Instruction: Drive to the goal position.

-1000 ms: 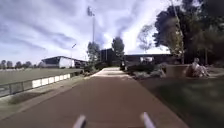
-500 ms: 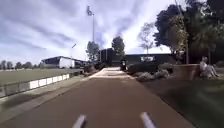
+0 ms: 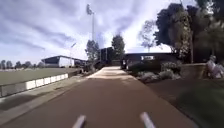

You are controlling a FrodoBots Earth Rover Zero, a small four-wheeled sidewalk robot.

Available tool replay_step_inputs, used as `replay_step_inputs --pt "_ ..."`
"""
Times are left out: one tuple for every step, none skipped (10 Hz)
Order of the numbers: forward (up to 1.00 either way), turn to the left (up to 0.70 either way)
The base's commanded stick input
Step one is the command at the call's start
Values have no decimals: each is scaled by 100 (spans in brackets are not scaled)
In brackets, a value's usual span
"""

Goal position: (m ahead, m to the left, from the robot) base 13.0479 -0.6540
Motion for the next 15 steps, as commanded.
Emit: replay_step_inputs --pt "100 0" --pt "100 0" --pt "100 0" --pt "100 0" --pt "100 0" --pt "100 0" --pt "100 0" --pt "100 0" --pt "100 0" --pt "100 0" --pt "100 0" --pt "100 0" --pt "100 0" --pt "100 -36" --pt "100 -30"
